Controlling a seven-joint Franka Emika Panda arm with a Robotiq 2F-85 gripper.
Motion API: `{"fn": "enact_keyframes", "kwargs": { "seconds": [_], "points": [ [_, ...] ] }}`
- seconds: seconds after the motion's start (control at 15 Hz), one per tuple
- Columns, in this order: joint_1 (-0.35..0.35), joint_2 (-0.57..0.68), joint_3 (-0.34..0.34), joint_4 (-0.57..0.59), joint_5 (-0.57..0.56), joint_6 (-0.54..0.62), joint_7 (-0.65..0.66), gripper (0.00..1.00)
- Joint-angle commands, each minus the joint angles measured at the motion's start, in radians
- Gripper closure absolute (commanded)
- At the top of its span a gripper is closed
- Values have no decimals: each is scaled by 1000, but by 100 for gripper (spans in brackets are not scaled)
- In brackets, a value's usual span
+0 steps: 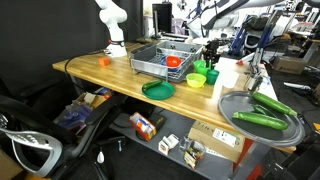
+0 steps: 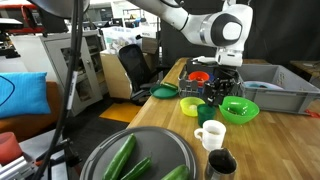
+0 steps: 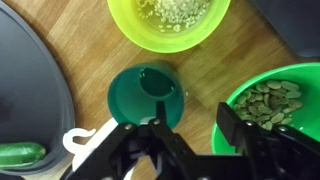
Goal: Move the green cup backwards
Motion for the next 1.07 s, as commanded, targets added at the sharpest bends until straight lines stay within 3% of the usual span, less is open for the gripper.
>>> {"fn": "enact_keyframes", "kwargs": {
  "seconds": [0.0,0.2,0.53,1.0],
  "points": [
    [-6,-8,11,22,-25,-24,17,13],
    [11,-35,-2,-4,-14,7,-10,0],
    [39,-128,-1,-98,-31,32,-79,0],
    [67,-341,30,-413,-123,104,-267,0]
  ]
}}
